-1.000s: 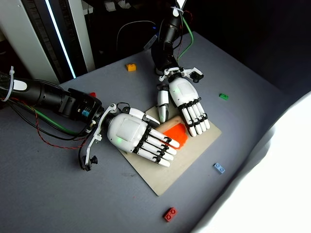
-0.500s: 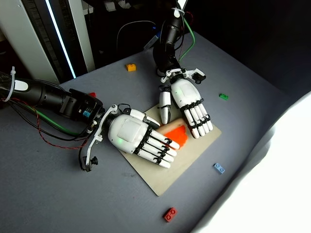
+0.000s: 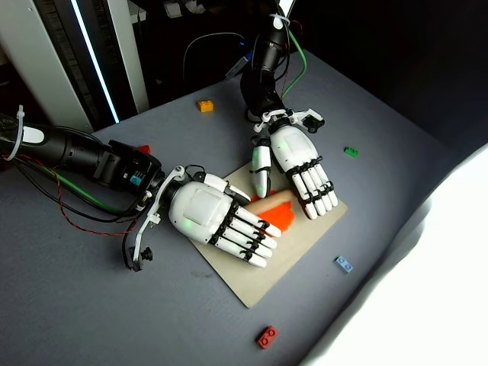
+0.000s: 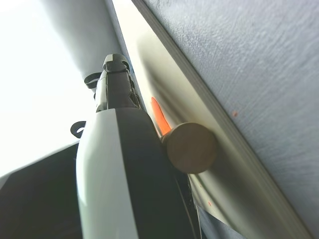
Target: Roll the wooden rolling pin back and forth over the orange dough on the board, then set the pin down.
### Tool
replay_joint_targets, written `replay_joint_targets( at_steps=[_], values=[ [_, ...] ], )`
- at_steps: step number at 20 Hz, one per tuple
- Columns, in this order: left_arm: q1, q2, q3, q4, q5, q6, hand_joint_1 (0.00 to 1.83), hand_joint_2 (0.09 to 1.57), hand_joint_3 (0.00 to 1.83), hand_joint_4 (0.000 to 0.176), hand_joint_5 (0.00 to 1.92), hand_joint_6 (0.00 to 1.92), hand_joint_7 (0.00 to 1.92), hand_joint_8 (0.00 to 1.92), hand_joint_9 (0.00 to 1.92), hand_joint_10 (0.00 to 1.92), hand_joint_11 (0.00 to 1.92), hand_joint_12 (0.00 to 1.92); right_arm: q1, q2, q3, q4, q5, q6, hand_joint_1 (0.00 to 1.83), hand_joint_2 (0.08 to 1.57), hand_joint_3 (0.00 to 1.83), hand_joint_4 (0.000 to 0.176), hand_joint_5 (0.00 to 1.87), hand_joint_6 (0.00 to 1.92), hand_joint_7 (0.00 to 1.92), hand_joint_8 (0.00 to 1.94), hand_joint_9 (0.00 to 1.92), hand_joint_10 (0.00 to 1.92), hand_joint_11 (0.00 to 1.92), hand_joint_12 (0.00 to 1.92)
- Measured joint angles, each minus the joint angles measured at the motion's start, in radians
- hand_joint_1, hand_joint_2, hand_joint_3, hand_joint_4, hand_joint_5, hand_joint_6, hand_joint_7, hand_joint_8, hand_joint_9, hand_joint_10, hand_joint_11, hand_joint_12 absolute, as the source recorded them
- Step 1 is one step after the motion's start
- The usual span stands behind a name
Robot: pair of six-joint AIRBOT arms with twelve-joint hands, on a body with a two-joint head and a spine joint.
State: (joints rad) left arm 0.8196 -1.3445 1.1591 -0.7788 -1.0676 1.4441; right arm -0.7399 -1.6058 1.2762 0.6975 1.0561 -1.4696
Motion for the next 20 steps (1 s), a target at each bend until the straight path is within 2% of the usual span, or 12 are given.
replay_joint_targets(
  at_steps=[11,20],
  values=[
    [-0.016,0.001,0.001,-0.04,0.027,0.016,0.0,1.41,0.0,0.0,0.0,0.0,0.0,0.0,0.0,0.0,0.0,0.0,0.027,-0.003,0.053,0.008,-0.02,0.032,0.0,1.48,0.0,0.0,0.05,0.0,0.04,0.0,0.02,0.0,0.0,0.0],
    [-0.029,0.0,0.013,-0.027,0.035,0.01,0.0,1.41,0.0,0.0,0.0,0.0,0.0,0.0,0.0,0.0,0.0,0.0,0.031,-0.003,0.063,0.017,-0.049,0.041,0.0,1.48,0.0,0.0,0.05,0.0,0.04,0.0,0.02,0.0,0.0,0.0]
  ],
)
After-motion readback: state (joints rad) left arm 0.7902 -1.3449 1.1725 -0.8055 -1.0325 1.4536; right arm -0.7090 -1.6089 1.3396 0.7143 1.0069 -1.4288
